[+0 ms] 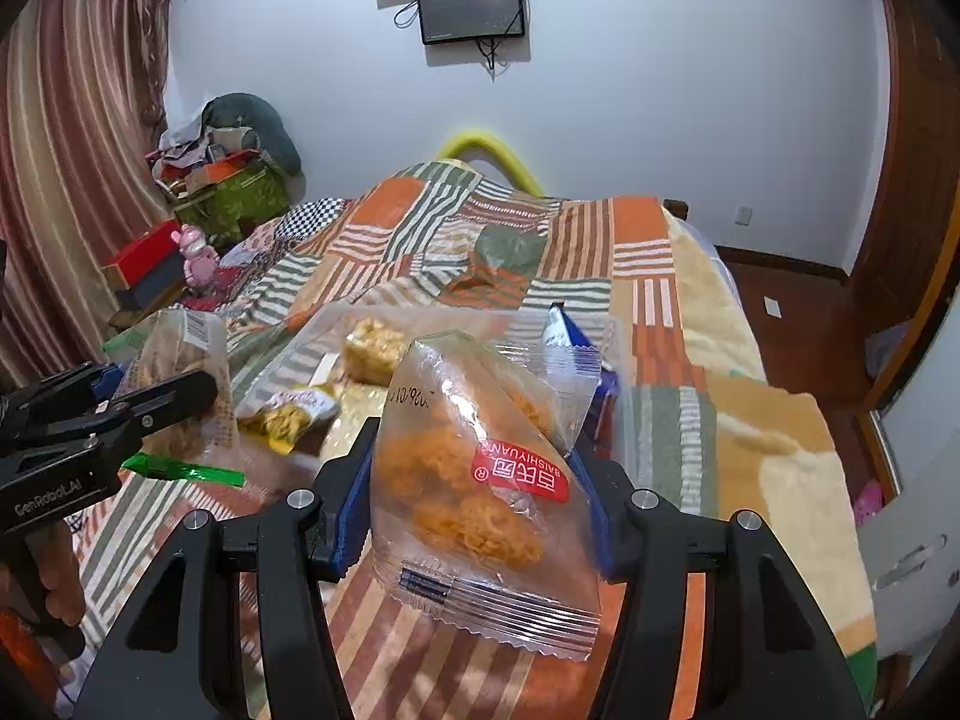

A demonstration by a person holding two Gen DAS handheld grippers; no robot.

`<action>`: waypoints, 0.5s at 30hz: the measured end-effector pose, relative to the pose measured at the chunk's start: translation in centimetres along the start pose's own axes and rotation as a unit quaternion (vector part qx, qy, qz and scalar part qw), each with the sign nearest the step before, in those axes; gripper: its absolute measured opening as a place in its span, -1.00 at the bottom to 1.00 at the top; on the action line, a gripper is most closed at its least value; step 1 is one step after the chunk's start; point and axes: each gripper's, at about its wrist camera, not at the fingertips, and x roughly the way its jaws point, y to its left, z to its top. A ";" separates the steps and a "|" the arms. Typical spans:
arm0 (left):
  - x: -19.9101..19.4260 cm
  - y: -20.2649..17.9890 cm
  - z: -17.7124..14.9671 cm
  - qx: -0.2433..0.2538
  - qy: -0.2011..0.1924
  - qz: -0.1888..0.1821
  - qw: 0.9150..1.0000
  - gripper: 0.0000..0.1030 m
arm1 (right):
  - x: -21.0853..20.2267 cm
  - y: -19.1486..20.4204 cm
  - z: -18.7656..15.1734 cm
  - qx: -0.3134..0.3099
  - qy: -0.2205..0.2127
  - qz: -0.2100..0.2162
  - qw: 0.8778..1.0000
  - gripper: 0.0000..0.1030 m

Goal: Organize snacks
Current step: 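Lower cookie bag into box with left tool while right tool drops fried snack bag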

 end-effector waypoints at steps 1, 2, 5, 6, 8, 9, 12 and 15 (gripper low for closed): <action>0.4 0.0 0.3 0.000 0.001 -0.002 1.000 -0.03 | 0.3 -0.1 0.1 0.000 0.000 0.000 1.000 0.03; 0.9 0.0 0.7 -0.001 0.001 -0.003 1.000 -0.03 | 0.8 -0.2 0.2 0.000 0.002 -0.001 1.000 0.03; 2.5 -0.1 1.4 -0.001 0.006 -0.008 1.000 -0.03 | 1.9 -0.3 0.4 -0.003 0.007 -0.003 1.000 0.03; 2.8 -0.1 1.4 -0.002 0.008 -0.011 1.000 -0.03 | 2.4 -0.3 0.4 -0.003 0.010 -0.003 1.000 0.03; 3.8 -0.1 1.7 -0.004 0.013 -0.016 1.000 -0.03 | 3.1 -0.3 0.4 -0.005 0.016 -0.002 1.000 0.03; 4.3 -0.2 1.7 -0.004 0.016 -0.018 1.000 -0.03 | 3.5 -0.5 0.4 -0.005 0.019 -0.002 1.000 0.04; 5.7 -0.5 2.0 -0.001 0.023 -0.022 0.999 -0.03 | 4.4 -0.7 0.4 -0.007 0.027 -0.003 1.000 0.04; 6.7 -0.8 2.1 0.004 0.030 -0.026 0.999 -0.02 | 4.8 -0.9 0.3 -0.006 0.032 -0.004 0.999 0.05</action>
